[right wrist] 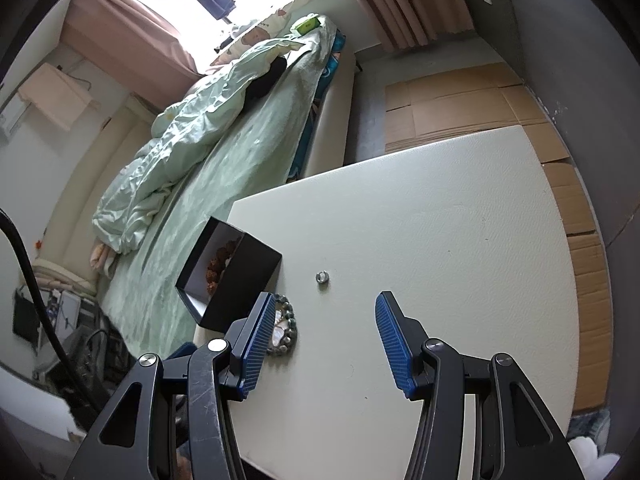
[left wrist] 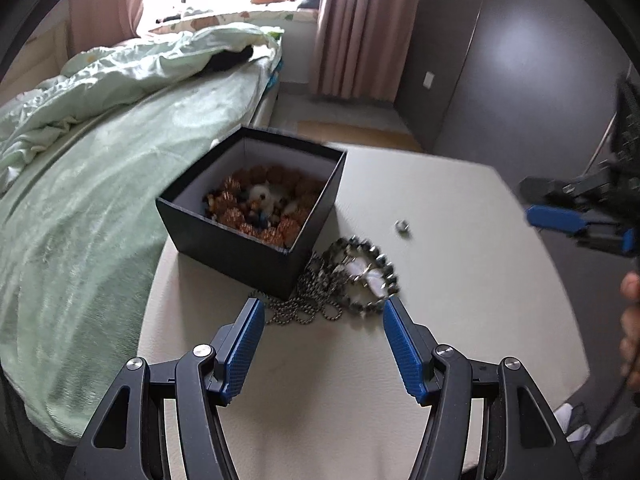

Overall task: Organize jewelry
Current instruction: 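Move the left tool to the silver chain beside the box and close on it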

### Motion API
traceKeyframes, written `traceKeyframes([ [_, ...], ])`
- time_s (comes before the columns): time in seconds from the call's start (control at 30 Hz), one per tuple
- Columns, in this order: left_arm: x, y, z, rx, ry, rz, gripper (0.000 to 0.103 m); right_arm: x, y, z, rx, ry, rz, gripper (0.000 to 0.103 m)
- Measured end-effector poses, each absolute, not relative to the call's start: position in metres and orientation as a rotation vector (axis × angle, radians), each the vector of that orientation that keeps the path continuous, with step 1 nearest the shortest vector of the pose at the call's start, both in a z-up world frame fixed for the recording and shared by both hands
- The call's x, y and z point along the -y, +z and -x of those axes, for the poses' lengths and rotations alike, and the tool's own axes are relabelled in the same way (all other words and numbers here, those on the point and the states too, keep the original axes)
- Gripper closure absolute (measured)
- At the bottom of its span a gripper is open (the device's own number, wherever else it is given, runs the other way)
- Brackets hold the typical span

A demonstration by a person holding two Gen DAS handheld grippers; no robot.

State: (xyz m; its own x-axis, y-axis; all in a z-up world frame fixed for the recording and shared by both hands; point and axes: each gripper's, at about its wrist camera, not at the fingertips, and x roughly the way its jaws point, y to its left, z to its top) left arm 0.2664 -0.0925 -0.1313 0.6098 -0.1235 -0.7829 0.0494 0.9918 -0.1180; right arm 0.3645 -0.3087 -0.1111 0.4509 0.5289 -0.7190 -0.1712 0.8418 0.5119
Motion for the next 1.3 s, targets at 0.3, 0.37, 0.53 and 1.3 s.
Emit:
traceKeyframes([
  [0.3,0.088,-0.156,-0.285,-0.949,-0.047,0.071,0.040,0.306,-0.115,-0.367,-1.035,0.453,-0.374,0.050],
  [0.37,0.086,-0.160,-0.289,-0.958,-0.036,0.068,0.040,0.303,-0.115,-0.367,-1.038,0.457,-0.364,0.050],
  [0.53,0.084,-0.163,-0.290,-0.933,-0.034,0.070,0.040,0.299,-0.117,-0.367,-1.047,0.459,-0.340,0.050],
  [1.3,0.062,-0.109,-0.253,-0.889,-0.134,0.150,0.095,0.239,-0.139,-0.369,-1.109,0.530,-0.193,0.050],
])
